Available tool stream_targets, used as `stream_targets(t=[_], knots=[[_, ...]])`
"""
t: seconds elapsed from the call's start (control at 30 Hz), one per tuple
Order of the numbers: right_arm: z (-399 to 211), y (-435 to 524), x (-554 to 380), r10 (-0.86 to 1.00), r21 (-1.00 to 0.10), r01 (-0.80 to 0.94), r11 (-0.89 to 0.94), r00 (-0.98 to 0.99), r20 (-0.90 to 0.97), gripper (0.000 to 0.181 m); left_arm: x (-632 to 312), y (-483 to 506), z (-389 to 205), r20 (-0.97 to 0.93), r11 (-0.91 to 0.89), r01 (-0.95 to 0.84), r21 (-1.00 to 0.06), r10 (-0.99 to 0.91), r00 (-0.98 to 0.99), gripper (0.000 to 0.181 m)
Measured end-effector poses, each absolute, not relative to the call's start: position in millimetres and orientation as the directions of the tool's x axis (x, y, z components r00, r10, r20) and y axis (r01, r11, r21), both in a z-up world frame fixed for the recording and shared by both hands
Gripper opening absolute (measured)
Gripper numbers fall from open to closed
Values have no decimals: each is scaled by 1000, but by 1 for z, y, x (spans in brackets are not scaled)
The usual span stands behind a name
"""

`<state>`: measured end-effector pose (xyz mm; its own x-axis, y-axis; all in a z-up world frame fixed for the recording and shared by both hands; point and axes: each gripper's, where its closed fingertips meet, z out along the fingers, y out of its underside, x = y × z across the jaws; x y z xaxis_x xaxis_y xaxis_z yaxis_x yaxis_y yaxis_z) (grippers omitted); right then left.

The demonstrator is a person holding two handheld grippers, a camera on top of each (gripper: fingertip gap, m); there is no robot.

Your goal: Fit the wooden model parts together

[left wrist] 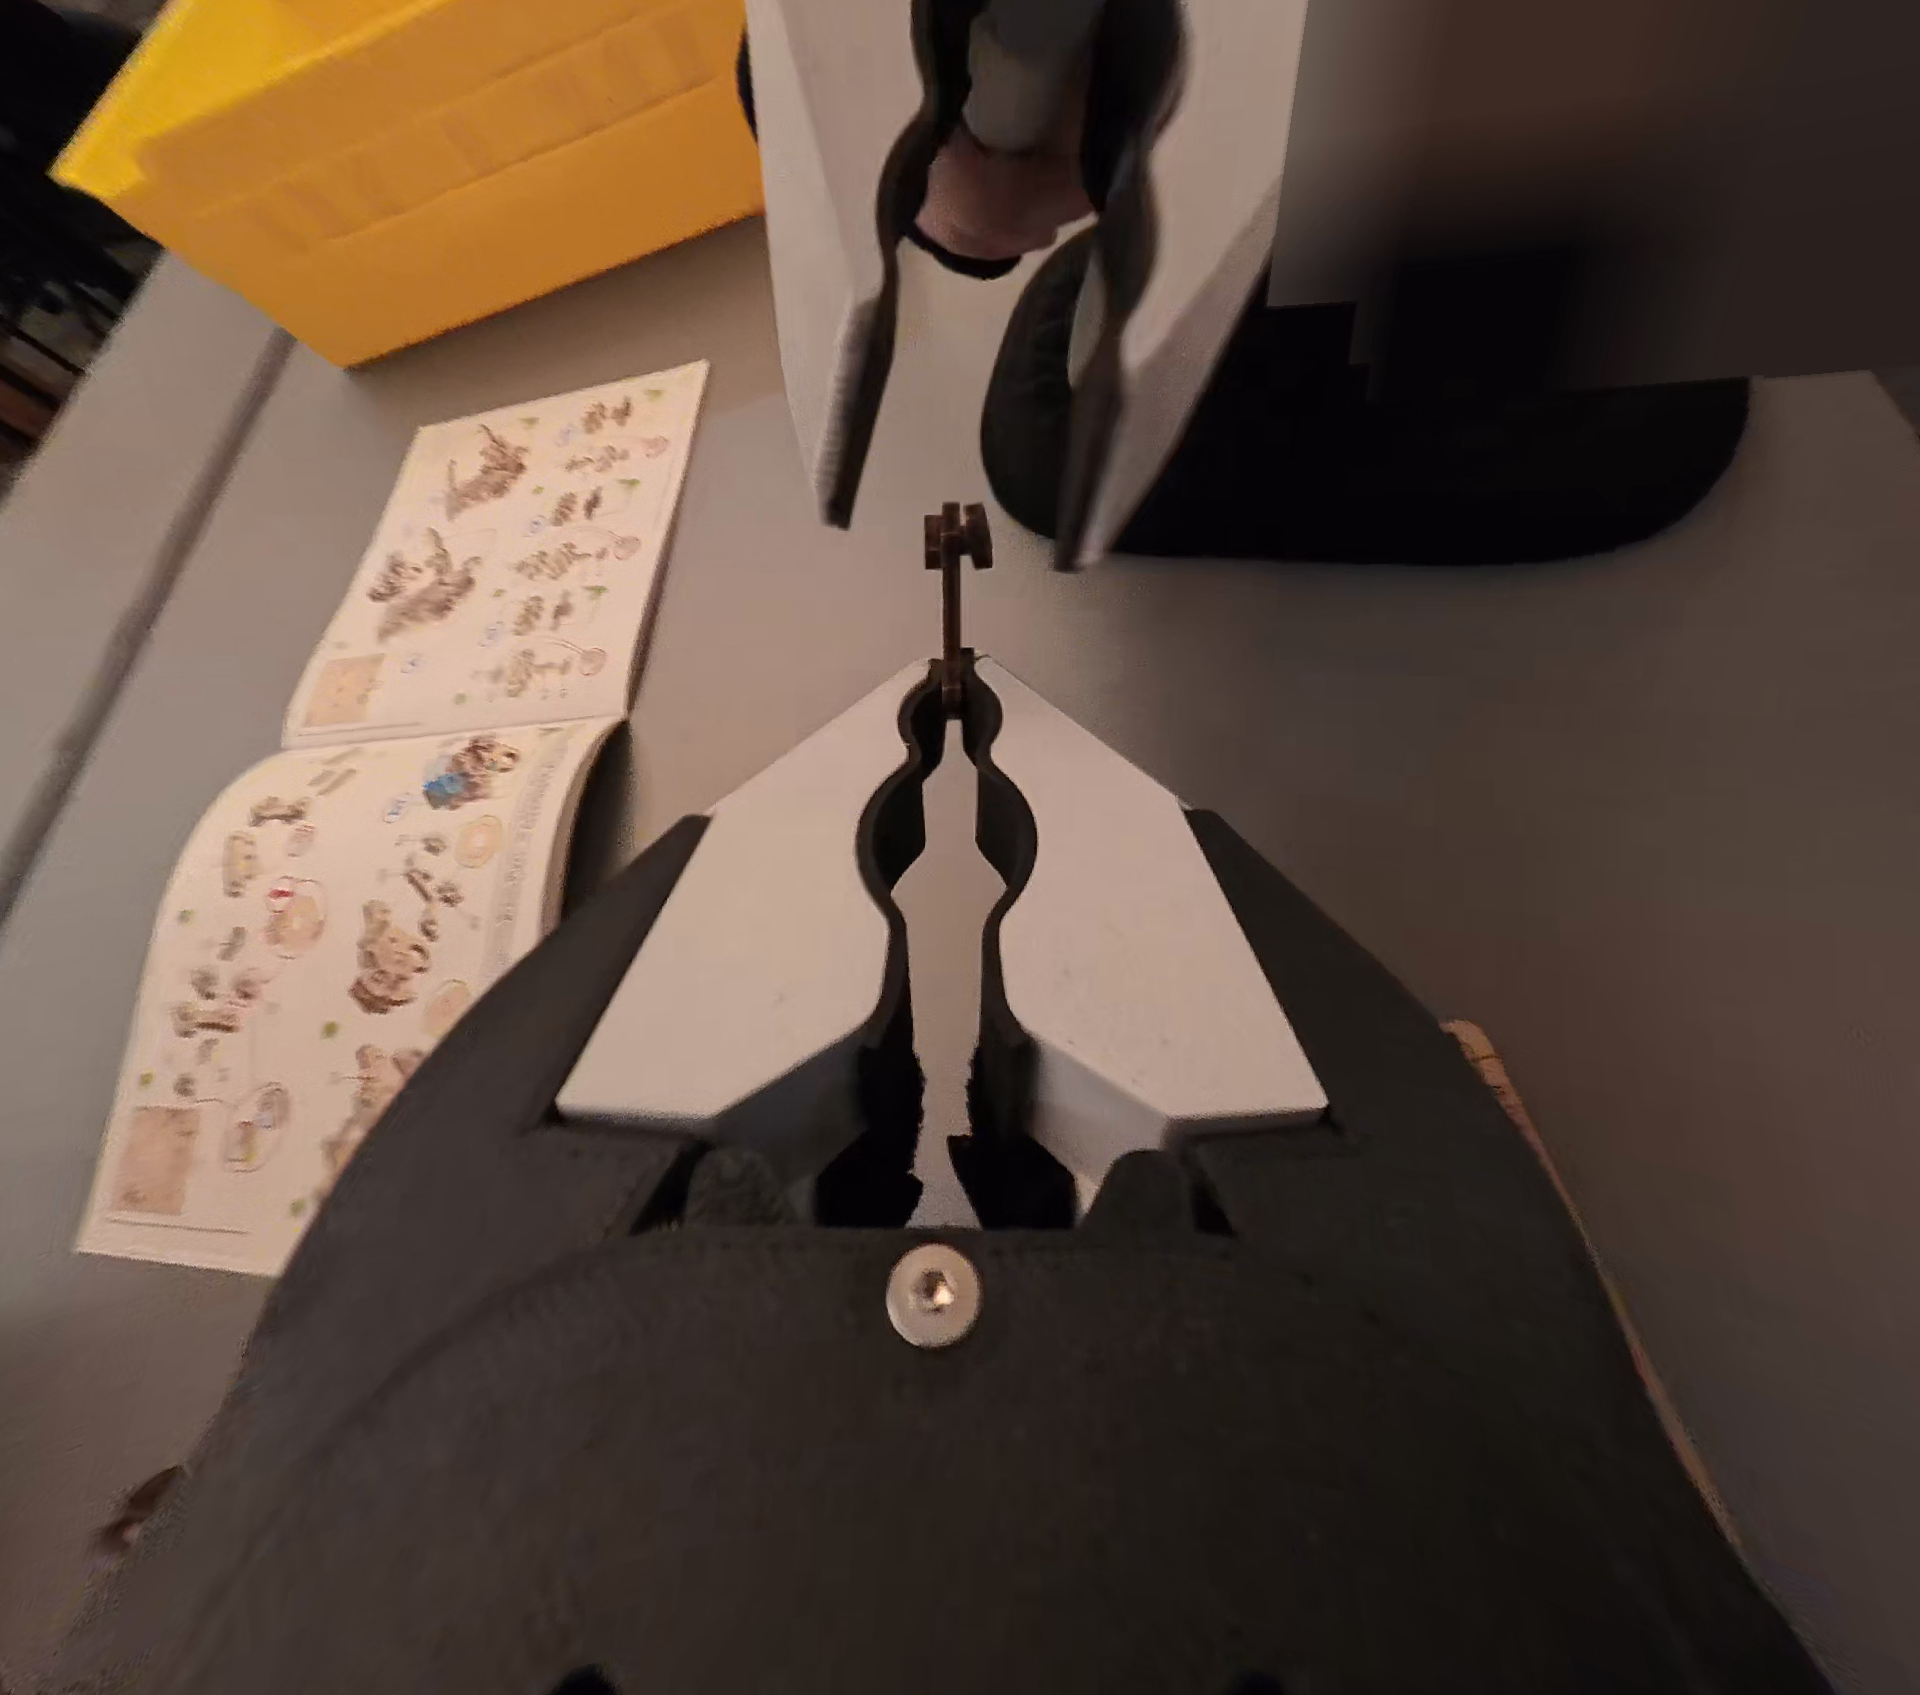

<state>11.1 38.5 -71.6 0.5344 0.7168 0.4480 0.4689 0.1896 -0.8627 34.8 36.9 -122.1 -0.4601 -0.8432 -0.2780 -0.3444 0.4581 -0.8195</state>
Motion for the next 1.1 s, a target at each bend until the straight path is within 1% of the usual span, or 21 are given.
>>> stream_targets(t=[0.17, 0.23, 0.27, 0.33, 0.5, 0.63, 0.77, 0.87, 0.93, 0.97, 1.0, 1.03, 1.1], knots=[[-82, 41, 17, 725, -848, 498, 181, 516, 457, 21, 36, 39, -111, -482, 604, -246, -758, -773, -413, 0], [-87, 40, 16, 725, -830, 529, 179, 500, 475, 11, 36, 36, -108, -491, 608, -229, -760, -769, -410, 0], [-88, 40, 15, 724, -823, 537, 184, 492, 483, 10, 36, 35, -106, -487, 603, -221, -766, -770, -412, 0], [-88, 38, 14, 724, -818, 542, 194, 484, 492, 9, 35, 33, -104, -481, 597, -205, -775, -769, -421, 0], [-89, 37, 14, 760, -853, 499, 154, 492, 425, 9, 35, 32, -103, -523, 630, -186, -754, -747, -411, 0], [-88, 34, 14, 777, -857, 496, 139, 482, 405, 8, 34, 29, -101, -518, 627, -177, -758, -745, -419, 0], [-92, 32, 13, 802, -866, 486, 117, 468, 371, 8, 33, 27, -106, -540, 655, -179, -734, -723, -432, 0], [-89, 37, 15, 759, -845, 509, 162, 484, 436, 8, 35, 31, -103, -581, 679, -172, -714, -711, -397, 0], [-76, 40, 15, 697, -844, 482, 235, 522, 492, 9, 36, 35, -92, -610, 682, -136, -719, -712, -348, 0], [-70, 42, 16, 648, -820, 501, 278, 532, 545, 11, 35, 36, -87, -623, 687, -122, -716, -708, -331, 0], [-65, 43, 20, 585, -781, 536, 319, 537, 608, 18, 34, 38, -83, -649, 703, -109, -702, -696, -309, 0], [-63, 42, 20, 546, -738, 572, 358, 513, 663, 21, 34, 40, -79, -691, 735, -90, -672, -666, -279, 0], [-63, 36, 16, 509, -673, 614, 412, 458, 729, 19, 33, 40, -73, -790, 814, -55, -578, -575, -212, 0]])
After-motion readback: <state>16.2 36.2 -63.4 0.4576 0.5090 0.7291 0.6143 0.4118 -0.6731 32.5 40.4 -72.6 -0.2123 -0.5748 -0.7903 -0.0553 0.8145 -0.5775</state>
